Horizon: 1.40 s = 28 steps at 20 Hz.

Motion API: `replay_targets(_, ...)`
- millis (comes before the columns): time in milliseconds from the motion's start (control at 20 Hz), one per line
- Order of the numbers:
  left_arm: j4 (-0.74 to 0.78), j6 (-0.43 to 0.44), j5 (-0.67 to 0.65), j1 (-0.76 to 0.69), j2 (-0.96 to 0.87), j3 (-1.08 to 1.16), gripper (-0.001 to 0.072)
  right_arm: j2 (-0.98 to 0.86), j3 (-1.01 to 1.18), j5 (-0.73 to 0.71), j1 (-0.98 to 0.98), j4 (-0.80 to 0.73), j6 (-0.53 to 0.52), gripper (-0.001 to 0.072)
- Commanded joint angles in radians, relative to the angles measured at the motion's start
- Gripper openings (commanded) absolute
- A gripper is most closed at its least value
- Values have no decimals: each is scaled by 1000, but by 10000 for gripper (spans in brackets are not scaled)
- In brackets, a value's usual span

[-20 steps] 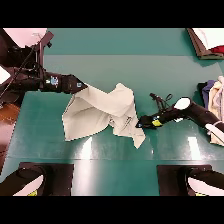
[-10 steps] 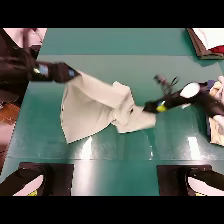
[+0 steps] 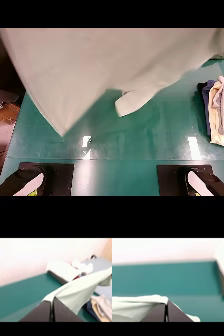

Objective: Fold the shirts.

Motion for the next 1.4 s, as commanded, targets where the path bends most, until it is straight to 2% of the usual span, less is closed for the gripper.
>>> replay_targets(0, -75, 2, 72, 4, 40, 113, 24, 72, 189, -27, -117, -26, 2, 15)
replay_targets(250, -104, 2, 97, 4, 131, 120, 24, 87, 371, -13, -183, -27, -12, 14)
replay_targets(350, -136, 0, 76, 4, 135, 117, 24, 87, 380, -5, -183, -24, -12, 13)
replay_targets(450, -102, -9, 32, 4, 135, 68, 23, 87, 331, -2, -183, -14, -12, 14)
replay_targets(550, 8, -64, -29, 4, 130, -47, 23, 63, 252, 11, -173, 40, -14, 13)
replay_targets(700, 165, -105, -117, 4, 82, -272, 24, -70, 175, 120, -63, 69, -19, 13)
replay_targets(850, 190, -101, -142, 4, -24, -494, 24, -272, 95, 210, 81, 69, -19, 13)
replay_targets(950, 206, -74, -117, 4, -123, -603, 24, -418, 45, 209, 157, 68, -19, 13)
replay_targets(1100, 220, 24, -24, 4, -318, -643, 24, -623, 34, 126, 232, 13, -18, 14)
replay_targets(1350, 214, 28, 169, 4, -513, -643, 24, -784, 34, -42, 270, -2, -18, 16)
